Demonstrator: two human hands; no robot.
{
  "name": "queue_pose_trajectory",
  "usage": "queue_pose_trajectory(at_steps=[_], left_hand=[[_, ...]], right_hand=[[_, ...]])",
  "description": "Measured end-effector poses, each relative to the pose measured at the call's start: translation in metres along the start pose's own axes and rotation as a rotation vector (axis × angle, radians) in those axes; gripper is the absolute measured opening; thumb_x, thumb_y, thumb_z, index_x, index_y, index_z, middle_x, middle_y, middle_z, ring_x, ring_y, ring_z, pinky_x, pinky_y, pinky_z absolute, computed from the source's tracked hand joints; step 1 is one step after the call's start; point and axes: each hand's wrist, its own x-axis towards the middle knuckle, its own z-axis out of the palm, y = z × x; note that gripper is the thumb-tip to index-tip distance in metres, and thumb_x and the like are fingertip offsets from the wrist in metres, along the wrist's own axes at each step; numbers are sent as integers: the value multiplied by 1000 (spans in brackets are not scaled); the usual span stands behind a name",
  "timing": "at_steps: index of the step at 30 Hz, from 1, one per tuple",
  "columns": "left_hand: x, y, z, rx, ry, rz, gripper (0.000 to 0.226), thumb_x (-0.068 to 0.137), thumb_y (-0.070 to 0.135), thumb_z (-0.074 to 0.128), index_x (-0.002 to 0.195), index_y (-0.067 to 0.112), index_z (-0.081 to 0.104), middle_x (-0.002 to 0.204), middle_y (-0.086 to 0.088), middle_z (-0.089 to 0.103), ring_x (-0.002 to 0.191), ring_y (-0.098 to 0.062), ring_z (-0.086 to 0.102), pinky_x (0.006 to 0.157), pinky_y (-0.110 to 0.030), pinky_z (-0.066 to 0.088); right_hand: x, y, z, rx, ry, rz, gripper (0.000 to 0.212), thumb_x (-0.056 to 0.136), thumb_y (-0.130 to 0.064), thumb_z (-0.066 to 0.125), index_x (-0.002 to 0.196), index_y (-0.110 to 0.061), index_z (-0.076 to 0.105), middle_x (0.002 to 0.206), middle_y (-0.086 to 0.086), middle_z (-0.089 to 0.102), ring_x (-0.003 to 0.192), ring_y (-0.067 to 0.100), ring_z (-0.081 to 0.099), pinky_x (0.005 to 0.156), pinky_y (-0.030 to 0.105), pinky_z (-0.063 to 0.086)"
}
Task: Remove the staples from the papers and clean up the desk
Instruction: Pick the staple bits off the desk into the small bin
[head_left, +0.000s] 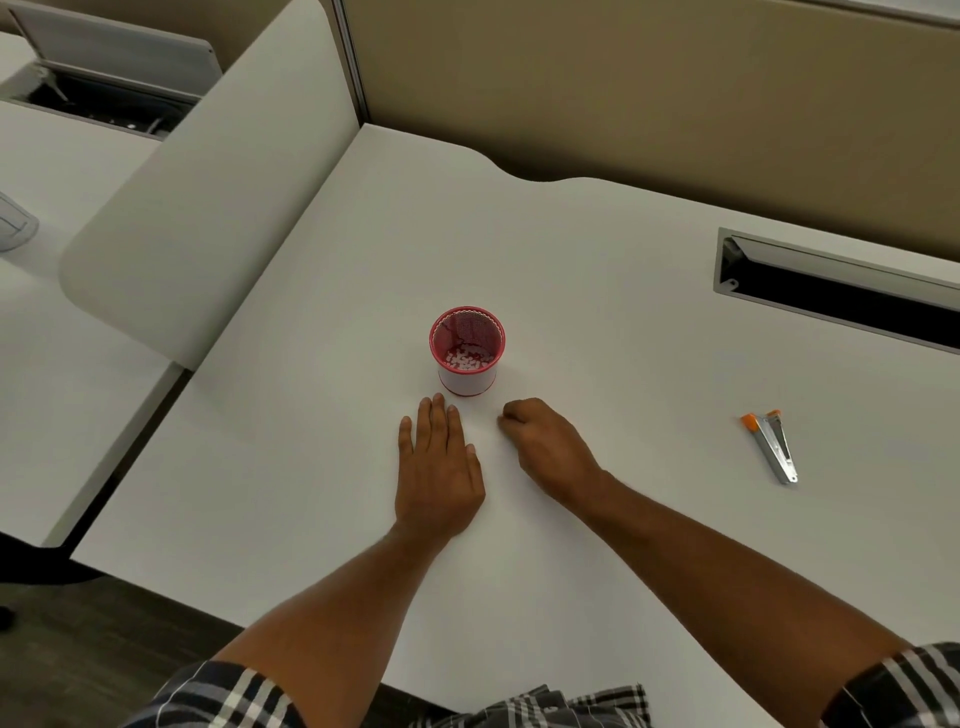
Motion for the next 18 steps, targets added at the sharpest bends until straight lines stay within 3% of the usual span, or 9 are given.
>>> queue_pose_trajectory(at_steps=[3, 6, 8, 10, 14, 18], left_hand=[[0, 0, 0, -4, 3, -1, 61, 99, 31, 29, 151, 0, 31, 160, -21, 27, 151, -33, 19, 122, -54, 17], [0, 0, 0, -5, 5, 1, 61, 99, 32, 28, 151, 0, 31, 161, -20, 27, 152, -33, 18, 122, -54, 17], [0, 0, 0, -6, 3, -1, 62, 99, 33, 26, 151, 0, 31, 161, -20, 26, 152, -33, 18, 122, -54, 17], [0, 0, 0, -9, 3, -1, 62, 99, 34, 24, 151, 1, 30, 161, -20, 26, 152, -33, 18, 123, -54, 17], [0, 0, 0, -10, -1, -4, 63, 99, 35, 22, 152, 1, 30, 161, -19, 25, 152, -32, 17, 122, -54, 17], [0, 0, 0, -15, -7, -8, 64, 99, 36, 19, 153, 2, 28, 162, -18, 23, 153, -31, 15, 123, -54, 16]], right_hand=[[0, -10, 1, -27, -32, 47, 16, 92, -1, 49, 96, 2, 64, 97, 16, 63, 90, 30, 59, 73, 38, 51], [3, -21, -3, -52, -56, 70, 9, 75, 8, 67, 70, 1, 63, 68, 18, 61, 62, 30, 59, 52, 29, 39], [5, -25, -4, -62, -19, 78, 9, 75, 6, 70, 70, 2, 64, 68, 19, 62, 61, 30, 60, 52, 30, 39], [6, -28, -5, -84, 7, 86, 4, 83, 2, 65, 80, 3, 66, 77, 20, 65, 70, 31, 62, 60, 34, 45], [8, -31, -6, -104, -53, 99, 16, 95, -7, 52, 101, 3, 64, 98, 20, 64, 89, 29, 60, 77, 35, 47], [9, -33, -8, -111, -51, 101, 15, 96, -7, 49, 100, 0, 61, 99, 18, 63, 88, 27, 59, 72, 32, 43]])
